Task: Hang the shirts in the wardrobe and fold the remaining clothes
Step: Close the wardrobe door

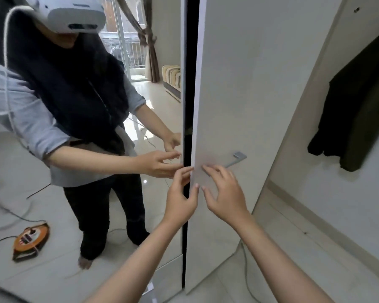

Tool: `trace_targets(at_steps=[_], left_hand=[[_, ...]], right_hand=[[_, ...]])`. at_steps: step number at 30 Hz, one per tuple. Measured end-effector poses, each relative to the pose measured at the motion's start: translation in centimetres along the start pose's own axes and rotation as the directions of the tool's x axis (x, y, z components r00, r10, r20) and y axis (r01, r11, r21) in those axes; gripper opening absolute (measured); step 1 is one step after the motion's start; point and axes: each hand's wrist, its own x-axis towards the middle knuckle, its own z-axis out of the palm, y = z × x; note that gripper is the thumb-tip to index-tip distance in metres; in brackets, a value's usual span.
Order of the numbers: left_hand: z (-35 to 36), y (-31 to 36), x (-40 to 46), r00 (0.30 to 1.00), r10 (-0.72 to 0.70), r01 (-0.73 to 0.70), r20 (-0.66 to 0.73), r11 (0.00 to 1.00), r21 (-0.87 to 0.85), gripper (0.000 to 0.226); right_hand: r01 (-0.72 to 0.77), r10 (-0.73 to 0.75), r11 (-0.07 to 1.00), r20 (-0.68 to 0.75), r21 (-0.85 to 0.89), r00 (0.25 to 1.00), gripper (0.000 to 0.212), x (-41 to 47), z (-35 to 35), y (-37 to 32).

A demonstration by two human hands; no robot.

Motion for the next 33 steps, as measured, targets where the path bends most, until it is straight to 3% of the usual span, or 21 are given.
trace_targets(at_steps=[4, 8, 12, 21, 28, 33], left_hand=[[1.3, -0.2, -0.3, 0.992, -0.034, 0.024, -0.125, 0.996, -0.085, 0.031], [1.2, -0.6, -0.7, 0.995, 0.010, -0.019, -0.097, 0.996, -0.091, 0.033], [1.0, -0.8, -1.5, 0.999, 0.039, -0.039, -0.005, 0.990, -0.137, 0.034], [2.0, -0.6, -3.6, 0.951, 0.157, -0.088, 0.268, 0.963, -0.255, 0.036], [5.2, 0.0, -5.2, 0.856, 0.242, -0.078, 0.457, 0.934, -0.349, 0.026], [9.2, 0.7, -5.4, 0.739, 0.215, 0.069, 0.638, 0.919, -0.388, 0.023]], right_hand=[[-0.020, 0.028, 0.999, -0.172, 0.049, 0.985, 0.041, -0.3, 1.2, -0.4], [-0.001, 0.012, 0.999, -0.235, 0.045, 0.972, 0.032, -1.0, 0.8, 0.0], [0.023, -0.017, 0.999, -0.243, 0.022, 0.970, 0.034, -2.0, -1.0, 0.4], [-0.103, 0.092, 0.995, -0.318, -0.018, 0.944, 0.057, -5.6, -4.7, -0.4], [-0.095, -0.003, 0.975, -0.442, -0.201, 0.897, 0.058, -8.5, -9.3, -2.2], [-0.259, 0.031, 0.907, -0.560, -0.333, 0.828, 0.050, -10.1, -12.3, -1.6]])
